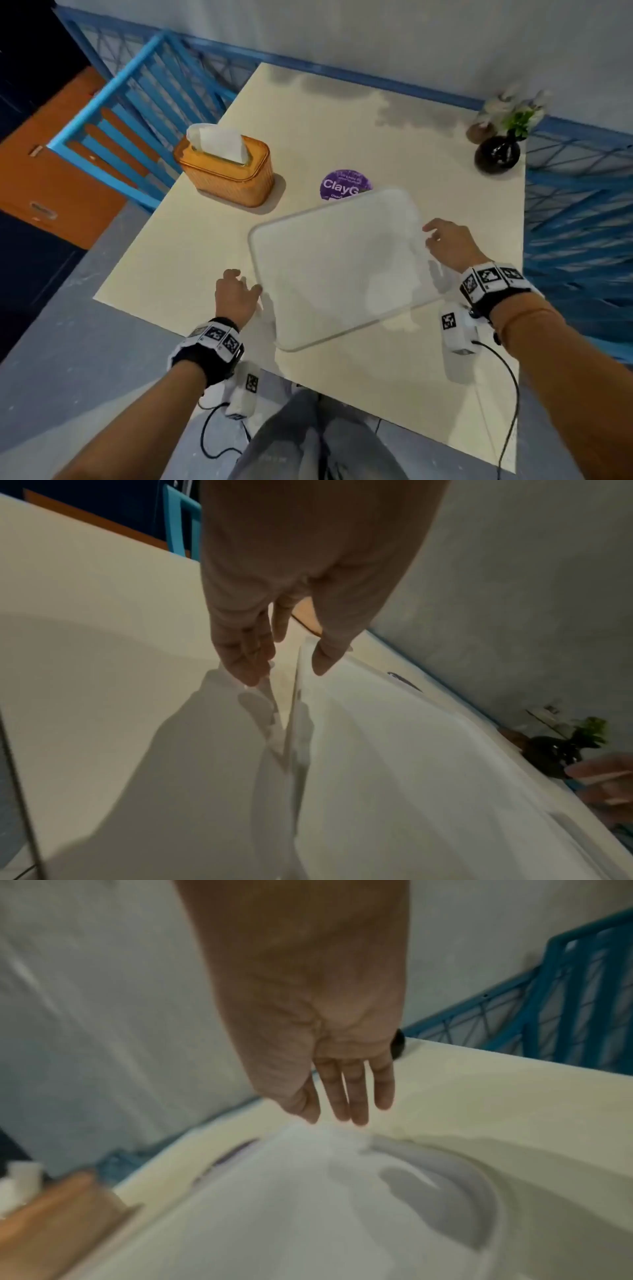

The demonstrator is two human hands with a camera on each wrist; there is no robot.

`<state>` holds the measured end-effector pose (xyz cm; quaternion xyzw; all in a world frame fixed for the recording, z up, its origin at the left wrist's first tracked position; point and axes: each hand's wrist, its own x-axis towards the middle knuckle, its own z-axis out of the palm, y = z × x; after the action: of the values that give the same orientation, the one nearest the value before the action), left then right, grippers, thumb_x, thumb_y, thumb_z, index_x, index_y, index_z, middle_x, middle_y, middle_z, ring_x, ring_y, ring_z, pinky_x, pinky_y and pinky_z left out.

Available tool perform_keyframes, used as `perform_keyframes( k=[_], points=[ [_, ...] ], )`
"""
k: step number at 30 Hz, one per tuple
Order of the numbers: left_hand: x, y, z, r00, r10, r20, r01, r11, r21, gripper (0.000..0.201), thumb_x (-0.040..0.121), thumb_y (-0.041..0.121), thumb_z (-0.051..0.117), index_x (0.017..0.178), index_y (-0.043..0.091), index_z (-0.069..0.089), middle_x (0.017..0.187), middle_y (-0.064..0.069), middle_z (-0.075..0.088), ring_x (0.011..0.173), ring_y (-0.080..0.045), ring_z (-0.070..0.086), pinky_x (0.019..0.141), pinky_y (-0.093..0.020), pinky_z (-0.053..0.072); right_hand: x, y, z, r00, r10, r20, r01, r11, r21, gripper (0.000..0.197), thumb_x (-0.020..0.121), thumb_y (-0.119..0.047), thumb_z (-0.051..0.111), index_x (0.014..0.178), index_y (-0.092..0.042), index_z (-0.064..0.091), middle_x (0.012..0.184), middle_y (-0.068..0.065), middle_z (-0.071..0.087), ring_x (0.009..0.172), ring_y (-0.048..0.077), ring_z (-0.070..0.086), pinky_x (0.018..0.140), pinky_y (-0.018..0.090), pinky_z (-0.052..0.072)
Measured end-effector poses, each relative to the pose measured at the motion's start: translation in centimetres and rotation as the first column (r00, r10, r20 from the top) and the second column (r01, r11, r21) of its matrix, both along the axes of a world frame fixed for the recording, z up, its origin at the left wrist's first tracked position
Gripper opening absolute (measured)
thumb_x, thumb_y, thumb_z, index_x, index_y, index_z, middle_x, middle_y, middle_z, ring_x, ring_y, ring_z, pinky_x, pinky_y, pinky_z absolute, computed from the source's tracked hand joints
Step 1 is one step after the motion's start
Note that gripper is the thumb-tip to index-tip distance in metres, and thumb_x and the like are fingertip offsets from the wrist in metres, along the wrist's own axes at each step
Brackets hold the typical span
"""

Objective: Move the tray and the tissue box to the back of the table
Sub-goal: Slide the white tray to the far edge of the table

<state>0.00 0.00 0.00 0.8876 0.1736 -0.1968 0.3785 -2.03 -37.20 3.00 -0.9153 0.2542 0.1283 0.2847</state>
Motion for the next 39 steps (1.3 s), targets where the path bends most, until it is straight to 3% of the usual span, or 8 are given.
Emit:
perform_keyframes(
  k=[5,9,20,24,29,33,35,39],
  points=[
    [-2.0,-0.6,-1.2,0.991,-0.069,-0.111,0.070,0.998,0.006,0.052,0.082,0.021,0.067,0.124,-0.001,0.044,0.103,-0.017,0.065,0.104,-0.038,0.063,0.094,-0.045,0.050,-1.5,0.1,-2.9,0.981,-0.132,-0.145,0.106,0.979,-0.171,0.041,0.090,-0.006,0.044,0.130,0.000,0.046,0.130,0.027,0.051,0.116,0.041,0.053,0.093,0.044,0.045],
    [-2.6,-0.9,-2.0,0.987,-0.138,-0.076,0.142,0.989,0.046,0.040,0.081,0.002,0.060,0.118,-0.003,0.045,0.109,-0.023,0.064,0.101,-0.039,0.062,0.085,-0.043,0.051,-2.9,-0.1,-4.2,0.974,-0.162,-0.158,0.126,0.968,-0.216,0.037,0.089,0.001,0.044,0.126,0.002,0.046,0.128,0.028,0.049,0.117,0.041,0.051,0.092,0.047,0.045],
    [4.9,-2.7,-2.9,0.936,-0.347,0.055,0.329,0.921,0.207,0.038,0.084,0.000,0.051,0.122,0.000,0.052,0.096,-0.023,0.059,0.101,-0.044,0.059,0.081,-0.042,0.045,-9.9,0.4,-5.9,0.944,-0.330,-0.005,0.330,0.944,-0.012,0.019,0.086,0.001,0.047,0.103,0.008,0.053,0.103,0.030,0.061,0.091,0.037,0.060,0.073,0.040,0.049],
    [7.3,-4.3,-2.6,0.908,-0.407,0.099,0.376,0.896,0.238,0.044,0.085,-0.003,0.048,0.129,0.003,0.053,0.114,-0.029,0.058,0.108,-0.045,0.057,0.092,-0.046,0.046,-11.6,1.1,-5.9,0.912,-0.411,0.018,0.409,0.911,0.060,0.017,0.087,0.000,0.049,0.102,0.007,0.053,0.099,0.027,0.062,0.080,0.026,0.053,0.067,0.033,0.044],
    [5.9,-4.1,-2.3,0.917,-0.382,0.117,0.351,0.909,0.224,0.045,0.083,-0.005,0.050,0.128,0.001,0.055,0.113,-0.029,0.059,0.106,-0.044,0.057,0.091,-0.042,0.044,-13.4,1.4,-5.8,0.846,-0.533,-0.016,0.528,0.833,0.163,0.018,0.088,-0.007,0.055,0.102,0.003,0.057,0.091,0.021,0.063,0.076,0.037,0.064,0.069,0.044,0.058],
    [1.6,-2.1,-3.1,0.959,-0.266,0.102,0.244,0.951,0.191,0.040,0.083,0.004,0.058,0.123,0.006,0.059,0.107,-0.026,0.062,0.097,-0.043,0.062,0.088,-0.042,0.049,-14.6,2.6,-5.8,0.799,-0.602,-0.008,0.582,0.769,0.264,0.015,0.089,-0.006,0.057,0.098,0.006,0.056,0.084,0.025,0.065,0.053,0.028,0.061,0.049,0.031,0.058],
    [0.4,-1.7,-3.7,0.970,-0.207,0.131,0.189,0.972,0.140,0.032,0.084,0.007,0.057,0.116,0.009,0.062,0.096,-0.024,0.067,0.089,-0.043,0.065,0.082,-0.047,0.054,-14.7,2.8,-6.0,0.775,-0.631,0.026,0.594,0.743,0.308,0.008,0.087,0.001,0.054,0.093,0.006,0.055,0.086,0.030,0.067,0.042,0.018,0.061,0.039,0.017,0.051],
    [1.4,-3.3,-3.4,0.984,-0.062,0.165,0.058,0.998,0.025,0.023,0.085,-0.002,0.054,0.106,0.003,0.062,0.086,-0.026,0.071,0.080,-0.041,0.069,0.077,-0.046,0.059,-13.4,2.2,-6.3,0.737,-0.675,0.027,0.623,0.695,0.359,0.012,0.086,0.004,0.053,0.097,0.007,0.055,0.090,0.031,0.067,0.032,0.001,0.058,0.035,0.010,0.045]
  ],
)
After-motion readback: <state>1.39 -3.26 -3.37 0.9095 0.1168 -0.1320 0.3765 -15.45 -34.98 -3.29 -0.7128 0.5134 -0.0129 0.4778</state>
